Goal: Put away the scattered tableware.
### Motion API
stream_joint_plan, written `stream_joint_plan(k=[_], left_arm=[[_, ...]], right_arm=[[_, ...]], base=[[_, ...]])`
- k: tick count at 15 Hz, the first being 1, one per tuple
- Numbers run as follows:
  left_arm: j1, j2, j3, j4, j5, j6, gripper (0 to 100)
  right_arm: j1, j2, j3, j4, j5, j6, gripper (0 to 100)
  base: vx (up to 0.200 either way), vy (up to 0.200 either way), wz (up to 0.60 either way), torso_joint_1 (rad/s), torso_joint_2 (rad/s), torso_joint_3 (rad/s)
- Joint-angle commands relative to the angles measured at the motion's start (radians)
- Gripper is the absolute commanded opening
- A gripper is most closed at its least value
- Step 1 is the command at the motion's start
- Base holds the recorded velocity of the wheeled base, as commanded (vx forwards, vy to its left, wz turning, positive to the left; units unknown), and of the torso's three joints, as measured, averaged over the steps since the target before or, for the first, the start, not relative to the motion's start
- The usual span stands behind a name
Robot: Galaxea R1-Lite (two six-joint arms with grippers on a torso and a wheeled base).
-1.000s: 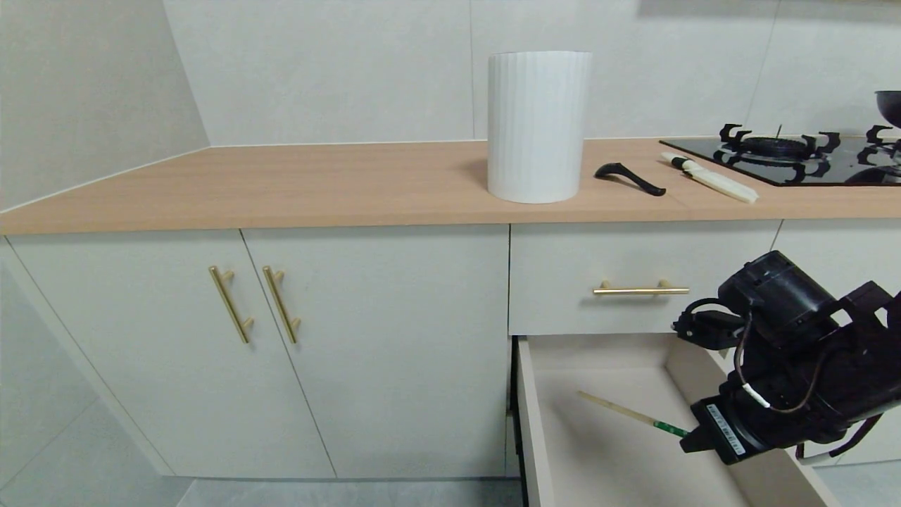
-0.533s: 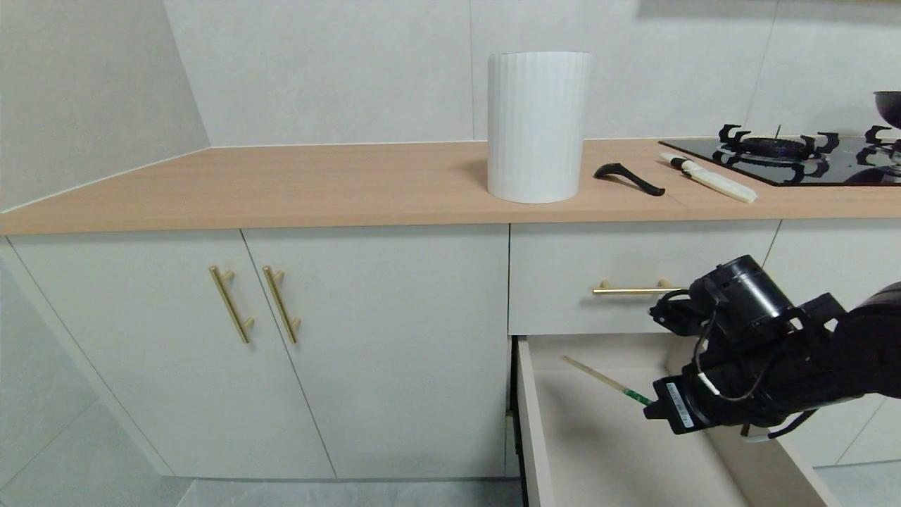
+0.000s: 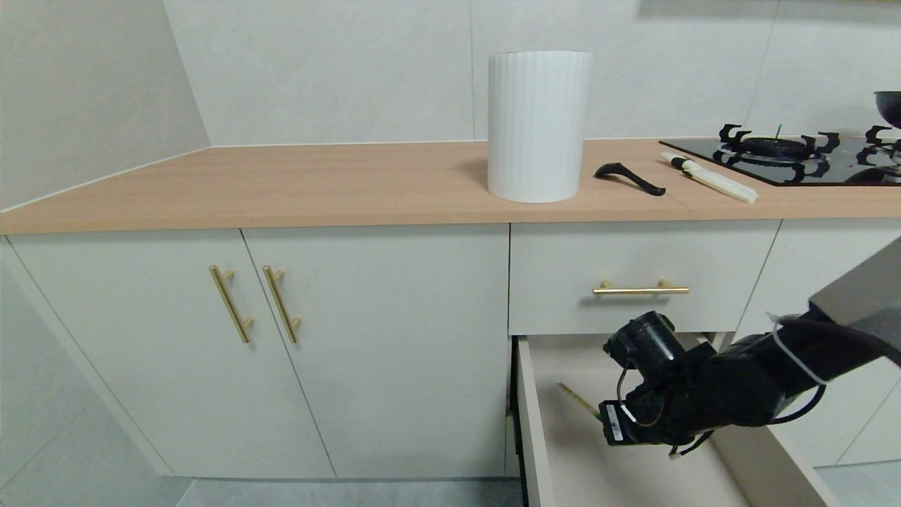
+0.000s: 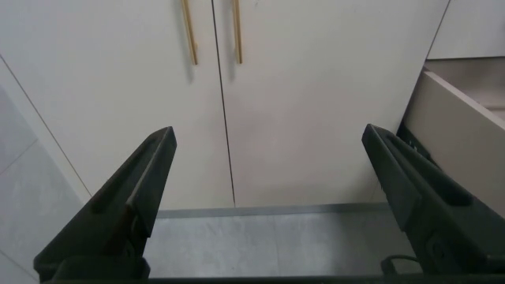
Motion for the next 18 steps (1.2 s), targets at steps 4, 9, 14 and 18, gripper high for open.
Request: stream_joint_plan(k=[4,9,14,18], left_arm=[[0.0,0.0,0.0,0.001,0.0,0.0,100],[0.0,0.0,0.0,0.001,0.0,0.0,100],[0.0,0.0,0.0,-0.001,0.0,0.0,100],[0.0,0.0,0.0,0.001,0.0,0.0,100]], right_arm=[[0.083,0.21,0.0,-0.033,-0.066,0.029,0],[0.089,0.228,-0.002,-0.046,-0.113,0.029,0],[0.089,0.228,-0.003,-0.046,-0.115,0.029,0],[0.089,0.23,-0.003,-0.046,-0.115,0.029,100]], base=[[0.0,0.0,0.0,0.0,0.0,0.0],[0.0,0.0,0.0,0.0,0.0,0.0],[0.0,0.0,0.0,0.0,0.0,0.0],[0.0,0.0,0.0,0.0,0.0,0.0]])
